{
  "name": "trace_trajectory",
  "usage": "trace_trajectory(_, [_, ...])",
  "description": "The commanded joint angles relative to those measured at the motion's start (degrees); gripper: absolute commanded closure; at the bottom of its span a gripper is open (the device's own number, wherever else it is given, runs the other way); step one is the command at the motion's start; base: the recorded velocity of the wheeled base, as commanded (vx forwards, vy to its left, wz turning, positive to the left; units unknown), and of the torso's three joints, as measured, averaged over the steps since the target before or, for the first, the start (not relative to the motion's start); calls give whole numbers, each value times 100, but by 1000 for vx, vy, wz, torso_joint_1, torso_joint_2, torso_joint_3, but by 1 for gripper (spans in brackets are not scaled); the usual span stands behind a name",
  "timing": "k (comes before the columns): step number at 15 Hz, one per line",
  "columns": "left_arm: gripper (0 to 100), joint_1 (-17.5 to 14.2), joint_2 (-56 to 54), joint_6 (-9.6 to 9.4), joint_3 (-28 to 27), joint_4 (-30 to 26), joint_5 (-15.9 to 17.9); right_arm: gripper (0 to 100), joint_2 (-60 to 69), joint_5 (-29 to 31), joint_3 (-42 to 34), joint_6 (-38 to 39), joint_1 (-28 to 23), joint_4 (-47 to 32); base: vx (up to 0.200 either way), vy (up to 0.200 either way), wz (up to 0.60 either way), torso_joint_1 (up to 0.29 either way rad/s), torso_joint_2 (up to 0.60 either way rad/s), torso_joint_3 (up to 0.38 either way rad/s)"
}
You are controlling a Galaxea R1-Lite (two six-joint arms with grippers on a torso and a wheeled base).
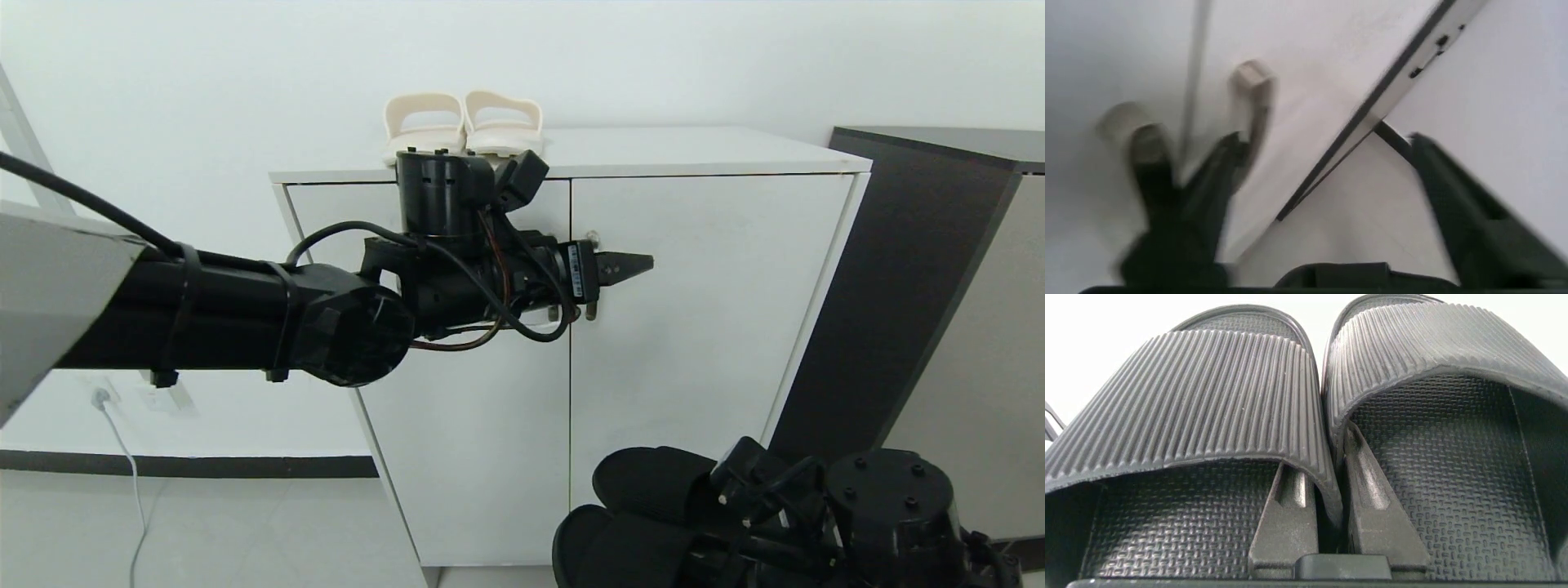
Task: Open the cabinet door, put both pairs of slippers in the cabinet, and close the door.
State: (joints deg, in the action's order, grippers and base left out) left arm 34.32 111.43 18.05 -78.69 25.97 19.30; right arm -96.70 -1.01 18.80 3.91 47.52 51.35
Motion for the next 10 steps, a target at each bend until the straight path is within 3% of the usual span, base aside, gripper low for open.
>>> trace_trajectory(1, [100,5,27,5,29,-4,4,100,-42,-22,-8,4,12,7,0,0,0,0,0,0])
trace_trajectory(7, [100,-13,-579,5,785,14,65,100,37,-391,-263,-13,170,7,0,0,0,0,0,0])
trace_trajectory(10, [100,260,-1238,5,1418,75,136,100,204,-663,-394,-75,275,7,0,0,0,0,0,0])
